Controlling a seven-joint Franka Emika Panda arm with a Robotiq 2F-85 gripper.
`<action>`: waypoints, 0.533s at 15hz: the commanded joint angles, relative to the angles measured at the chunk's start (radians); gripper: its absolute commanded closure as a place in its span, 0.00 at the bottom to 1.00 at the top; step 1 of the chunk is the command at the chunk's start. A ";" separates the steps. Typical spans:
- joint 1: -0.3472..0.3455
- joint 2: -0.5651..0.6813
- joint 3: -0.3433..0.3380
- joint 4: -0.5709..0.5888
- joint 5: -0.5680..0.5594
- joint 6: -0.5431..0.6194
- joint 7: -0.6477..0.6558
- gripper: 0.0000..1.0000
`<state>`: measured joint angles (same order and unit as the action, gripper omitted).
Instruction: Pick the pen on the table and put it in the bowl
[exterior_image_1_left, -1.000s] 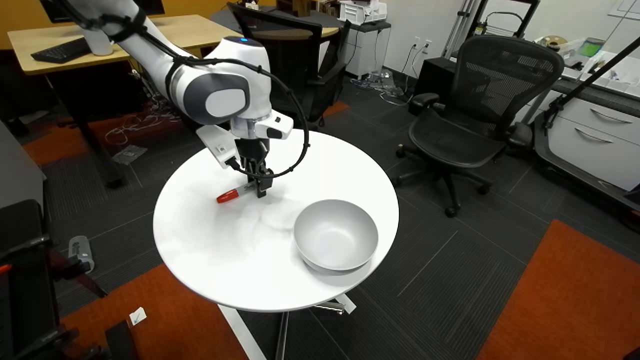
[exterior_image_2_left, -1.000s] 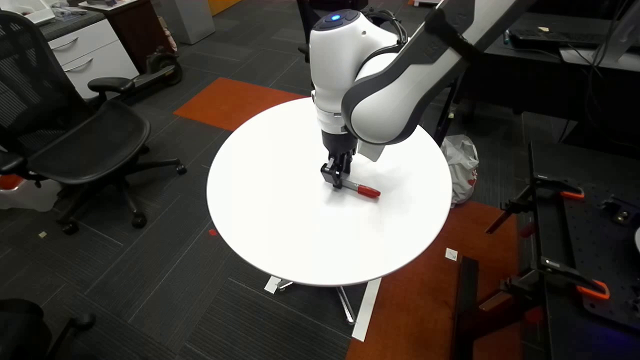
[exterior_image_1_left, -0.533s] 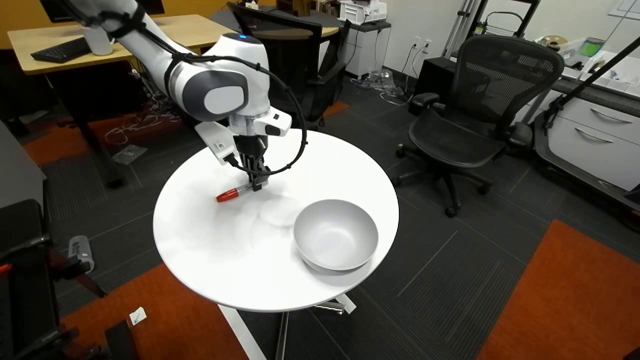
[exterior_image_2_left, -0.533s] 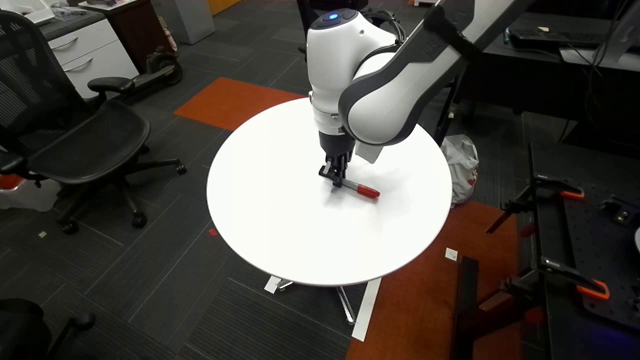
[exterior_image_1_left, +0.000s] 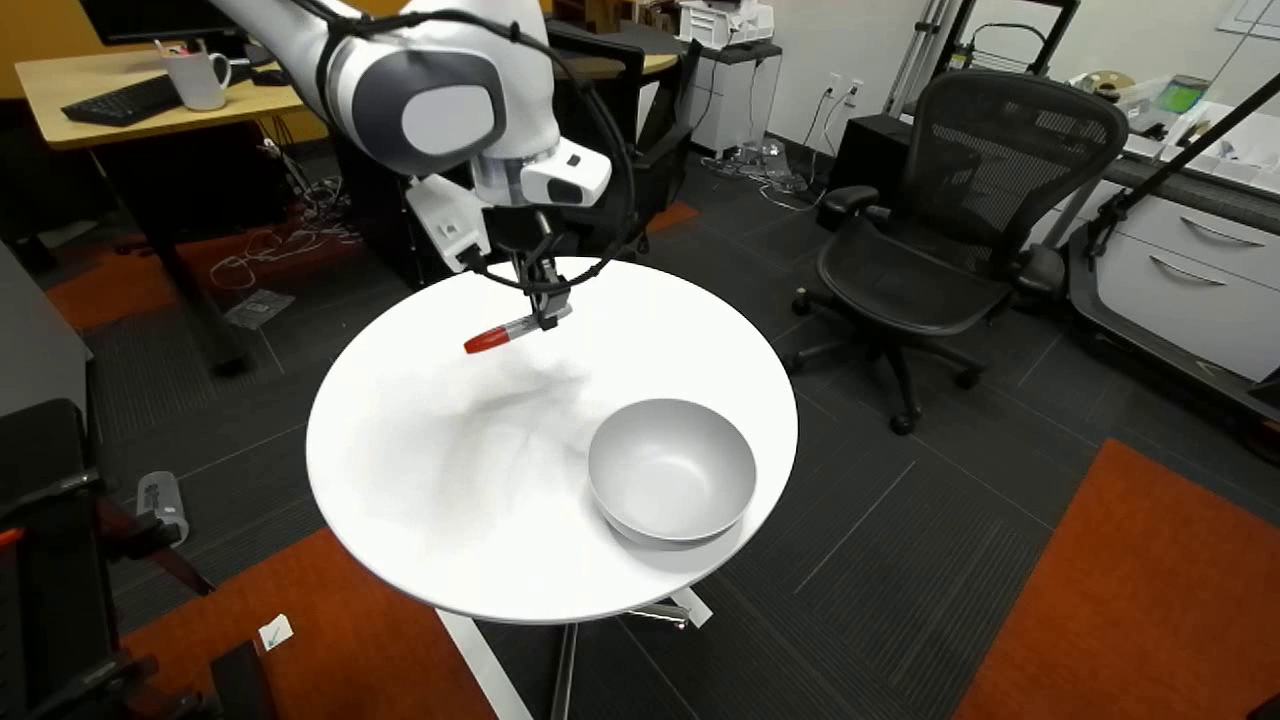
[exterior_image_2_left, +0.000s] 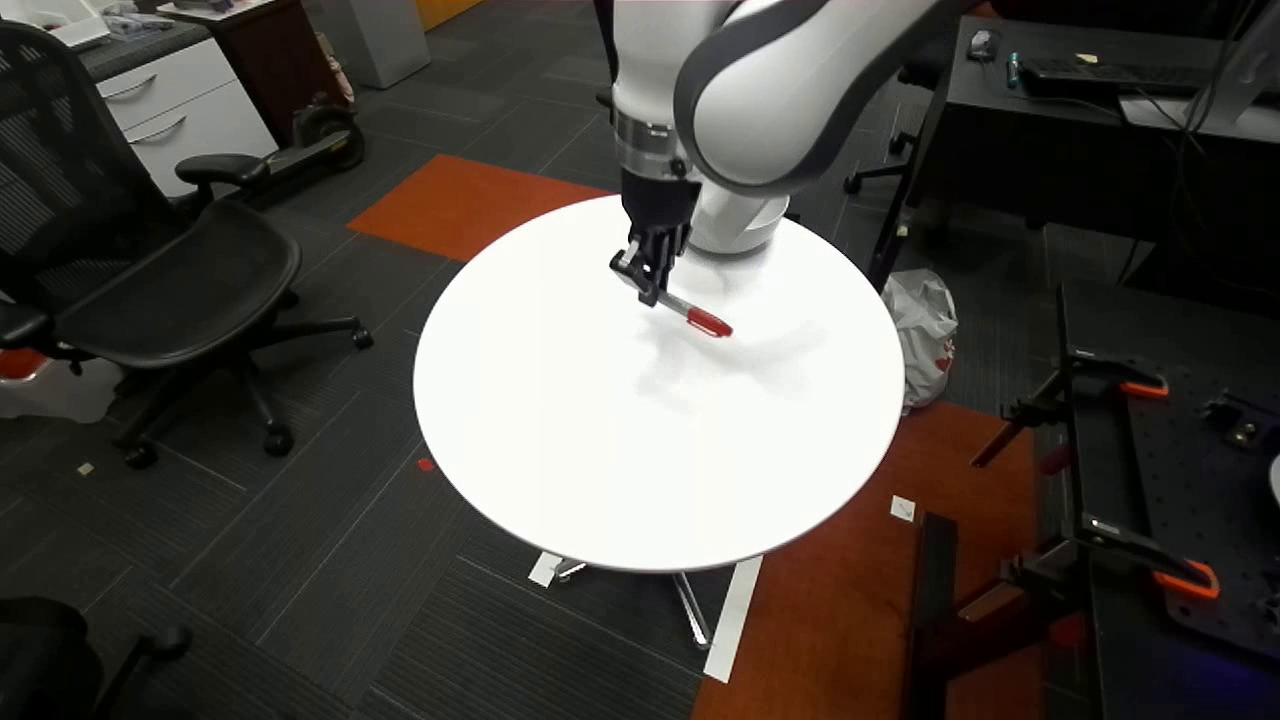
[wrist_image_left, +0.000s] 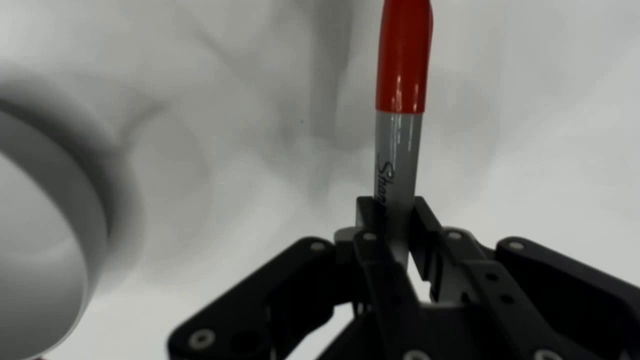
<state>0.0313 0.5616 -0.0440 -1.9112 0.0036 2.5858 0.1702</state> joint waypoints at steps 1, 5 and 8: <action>-0.028 -0.140 -0.020 -0.047 0.055 -0.008 0.047 0.95; -0.074 -0.166 -0.060 0.021 0.102 -0.045 0.094 0.95; -0.125 -0.146 -0.079 0.082 0.153 -0.068 0.112 0.95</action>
<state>-0.0565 0.4082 -0.1138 -1.8818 0.1118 2.5701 0.2485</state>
